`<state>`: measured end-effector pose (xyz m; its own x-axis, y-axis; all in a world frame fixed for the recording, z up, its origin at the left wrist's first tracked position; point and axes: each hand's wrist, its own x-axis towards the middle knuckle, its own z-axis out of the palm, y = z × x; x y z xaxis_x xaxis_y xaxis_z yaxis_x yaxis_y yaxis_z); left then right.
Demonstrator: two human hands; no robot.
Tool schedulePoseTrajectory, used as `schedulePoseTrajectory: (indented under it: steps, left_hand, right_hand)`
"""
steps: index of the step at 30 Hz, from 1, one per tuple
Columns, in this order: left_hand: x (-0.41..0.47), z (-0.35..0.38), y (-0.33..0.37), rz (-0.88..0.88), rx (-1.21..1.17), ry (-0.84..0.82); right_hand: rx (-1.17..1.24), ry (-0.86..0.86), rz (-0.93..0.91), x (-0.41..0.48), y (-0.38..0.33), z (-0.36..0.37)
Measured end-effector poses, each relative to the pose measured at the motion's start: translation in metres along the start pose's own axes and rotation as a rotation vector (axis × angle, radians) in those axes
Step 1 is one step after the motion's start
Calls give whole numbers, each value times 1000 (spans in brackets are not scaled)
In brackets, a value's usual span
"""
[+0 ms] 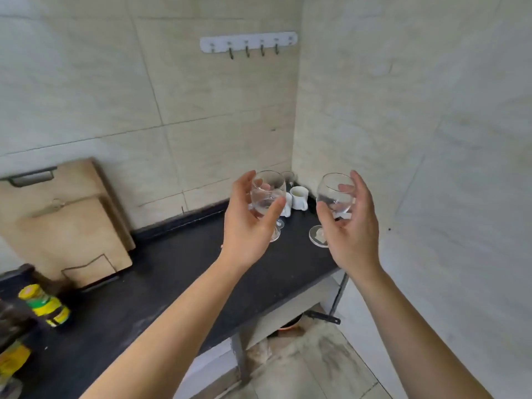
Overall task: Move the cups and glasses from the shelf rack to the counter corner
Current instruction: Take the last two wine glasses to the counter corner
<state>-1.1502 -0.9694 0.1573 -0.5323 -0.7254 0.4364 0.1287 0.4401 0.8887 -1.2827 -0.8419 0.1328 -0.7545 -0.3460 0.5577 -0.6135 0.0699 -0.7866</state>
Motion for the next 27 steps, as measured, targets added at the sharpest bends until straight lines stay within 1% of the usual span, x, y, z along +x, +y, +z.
schedulePoseTrajectory:
  steps: [4, 7, 9, 13, 16, 20, 23, 27]
  left_hand:
    - [50, 52, -46, -65, 9, -99]
    - [87, 90, -90, -80, 72, -134]
    - [112, 117, -124, -107, 104, -142]
    - [159, 170, -182, -283, 193, -90]
    - [189, 200, -219, -383, 236, -89]
    - [213, 228, -264, -466, 292, -37]
    - [227, 245, -297, -534, 312, -63]
    - [242, 266, -343, -592, 362, -146]
  right_hand:
    - [-66, 50, 124, 46, 76, 2]
    - [-83, 19, 198, 82, 143, 16]
    - [-70, -34, 238, 109, 188, 29]
    - [-57, -152, 303, 165, 257, 53]
    - [-45, -247, 290, 205, 295, 72]
    - [-69, -364, 336, 242, 338, 98]
    - [-134, -449, 380, 254, 372, 118]
    - [-201, -548, 460, 254, 421, 141]
